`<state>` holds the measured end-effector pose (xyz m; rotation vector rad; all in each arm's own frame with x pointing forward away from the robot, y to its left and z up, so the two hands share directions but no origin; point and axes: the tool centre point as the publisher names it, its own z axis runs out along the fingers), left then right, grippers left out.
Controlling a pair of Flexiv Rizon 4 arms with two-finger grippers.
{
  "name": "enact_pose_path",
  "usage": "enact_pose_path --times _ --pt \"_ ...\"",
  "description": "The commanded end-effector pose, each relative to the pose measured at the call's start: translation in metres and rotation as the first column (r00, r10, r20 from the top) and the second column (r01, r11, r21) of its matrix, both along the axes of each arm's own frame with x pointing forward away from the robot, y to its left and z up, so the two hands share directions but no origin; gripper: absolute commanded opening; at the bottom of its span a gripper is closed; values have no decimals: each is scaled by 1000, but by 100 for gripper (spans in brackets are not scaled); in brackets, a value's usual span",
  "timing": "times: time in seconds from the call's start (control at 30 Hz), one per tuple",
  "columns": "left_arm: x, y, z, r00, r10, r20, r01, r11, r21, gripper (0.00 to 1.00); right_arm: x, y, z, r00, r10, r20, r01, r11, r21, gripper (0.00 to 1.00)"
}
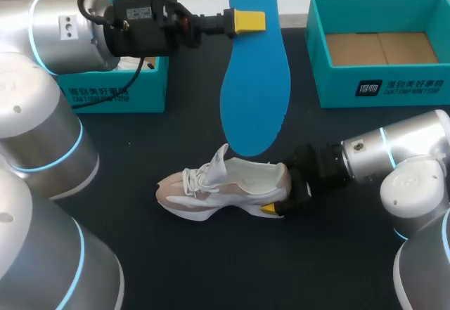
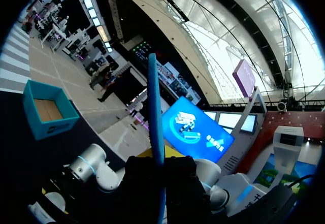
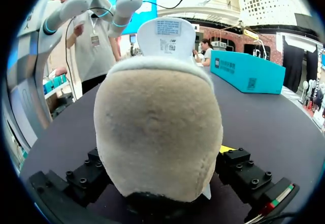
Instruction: Take the shoe out of the shoebox, open the shoe tongue, remove and reinsert the insole, then place the shoe into the shoebox
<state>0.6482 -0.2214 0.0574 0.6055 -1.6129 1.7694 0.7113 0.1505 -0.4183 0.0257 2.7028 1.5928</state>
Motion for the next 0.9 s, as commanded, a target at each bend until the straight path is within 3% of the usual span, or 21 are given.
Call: enact_pose_path --times 0.03,0.33,0.9 --pt "-1 0 -1 1000 2 0 -2 1000 0 0 2 3 7 1000 -4 10 4 998 -59 100" --pt "-1 0 -1 1000 2 0 -2 1000 0 0 8 -4 13 998 -50 25 52 993 -107 100" --pt "-1 0 -1 1000 2 0 -2 1000 0 0 4 -26 47 999 -41 21 46 933 -357 100"
